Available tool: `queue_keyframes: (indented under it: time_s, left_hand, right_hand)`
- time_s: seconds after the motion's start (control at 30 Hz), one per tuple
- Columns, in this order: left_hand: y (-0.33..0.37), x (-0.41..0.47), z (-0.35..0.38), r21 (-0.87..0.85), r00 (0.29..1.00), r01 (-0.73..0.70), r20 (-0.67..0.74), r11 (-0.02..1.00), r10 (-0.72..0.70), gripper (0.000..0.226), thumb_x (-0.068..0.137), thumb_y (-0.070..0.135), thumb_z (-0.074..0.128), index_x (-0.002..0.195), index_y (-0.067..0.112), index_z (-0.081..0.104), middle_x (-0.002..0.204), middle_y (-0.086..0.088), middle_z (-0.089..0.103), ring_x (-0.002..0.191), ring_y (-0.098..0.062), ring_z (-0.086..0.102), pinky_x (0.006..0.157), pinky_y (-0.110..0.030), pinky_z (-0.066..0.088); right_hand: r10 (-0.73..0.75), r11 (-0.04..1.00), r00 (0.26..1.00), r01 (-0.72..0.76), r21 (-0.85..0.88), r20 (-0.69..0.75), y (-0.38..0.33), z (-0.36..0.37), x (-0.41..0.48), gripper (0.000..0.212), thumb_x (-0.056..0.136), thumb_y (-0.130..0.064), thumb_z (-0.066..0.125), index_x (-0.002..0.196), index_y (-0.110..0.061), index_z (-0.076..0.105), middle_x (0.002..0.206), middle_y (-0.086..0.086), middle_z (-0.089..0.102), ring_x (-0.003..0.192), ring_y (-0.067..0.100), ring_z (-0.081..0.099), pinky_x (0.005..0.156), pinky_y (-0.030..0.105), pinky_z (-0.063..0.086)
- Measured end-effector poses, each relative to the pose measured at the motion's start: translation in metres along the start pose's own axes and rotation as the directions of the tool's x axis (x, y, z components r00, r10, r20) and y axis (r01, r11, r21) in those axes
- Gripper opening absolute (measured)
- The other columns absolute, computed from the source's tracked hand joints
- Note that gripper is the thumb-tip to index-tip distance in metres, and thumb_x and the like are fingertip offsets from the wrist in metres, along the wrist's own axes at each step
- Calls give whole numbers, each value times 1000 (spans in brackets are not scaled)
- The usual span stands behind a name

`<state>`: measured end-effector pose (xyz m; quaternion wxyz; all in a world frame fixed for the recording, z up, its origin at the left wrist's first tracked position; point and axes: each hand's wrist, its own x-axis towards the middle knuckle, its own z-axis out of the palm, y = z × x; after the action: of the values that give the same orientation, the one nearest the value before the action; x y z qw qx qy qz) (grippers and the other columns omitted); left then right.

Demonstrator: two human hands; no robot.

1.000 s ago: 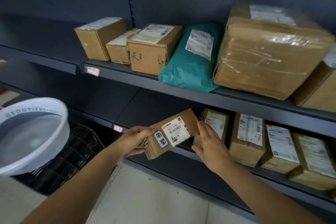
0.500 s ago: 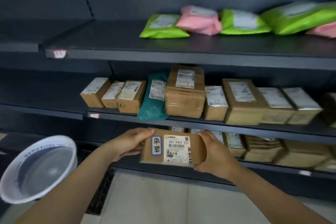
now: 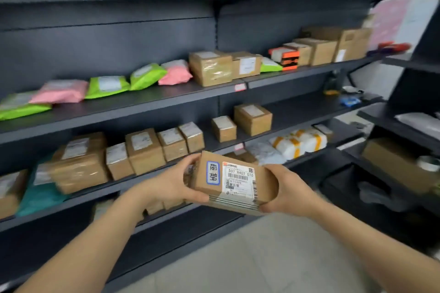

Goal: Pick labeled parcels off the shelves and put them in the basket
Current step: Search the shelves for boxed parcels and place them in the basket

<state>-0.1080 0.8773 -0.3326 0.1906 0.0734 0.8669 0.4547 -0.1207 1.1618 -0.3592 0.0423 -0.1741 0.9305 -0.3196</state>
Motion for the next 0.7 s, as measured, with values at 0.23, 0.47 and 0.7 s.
queue_keyframes:
  time_s: [0.23, 0.47, 0.7]
  left_hand:
    - [157, 85, 173, 200, 952, -286, 165, 937, 256, 93, 59, 29, 88, 130, 40, 29, 117, 27, 48, 111, 5, 47, 95, -20, 40]
    - [275, 156, 340, 178, 756, -609, 426, 773, 498, 90, 53, 37, 90, 124, 46, 35, 121, 29, 50, 113, 6, 50, 102, -28, 43]
    - [348, 237, 469, 101, 586, -750, 559, 654, 586, 107, 60, 36, 88, 146, 27, 25, 139, 17, 39, 125, 0, 38, 107, -24, 32]
  right_hand:
    - [248, 964, 943, -263, -40, -220, 129, -143, -153, 92, 54, -34, 86, 133, -25, 38, 122, -12, 42, 105, 4, 42, 89, 19, 36]
    - [501, 836, 745, -548, 24, -441, 234, -216, -297, 95, 55, -31, 87, 135, -20, 38, 123, -7, 43, 108, 8, 44, 88, 19, 35]
    - [638, 683, 541, -726, 80, -548, 323, -264, -358, 95, 57, -30, 87, 136, -20, 35, 129, -5, 43, 105, 9, 44, 86, 23, 39]
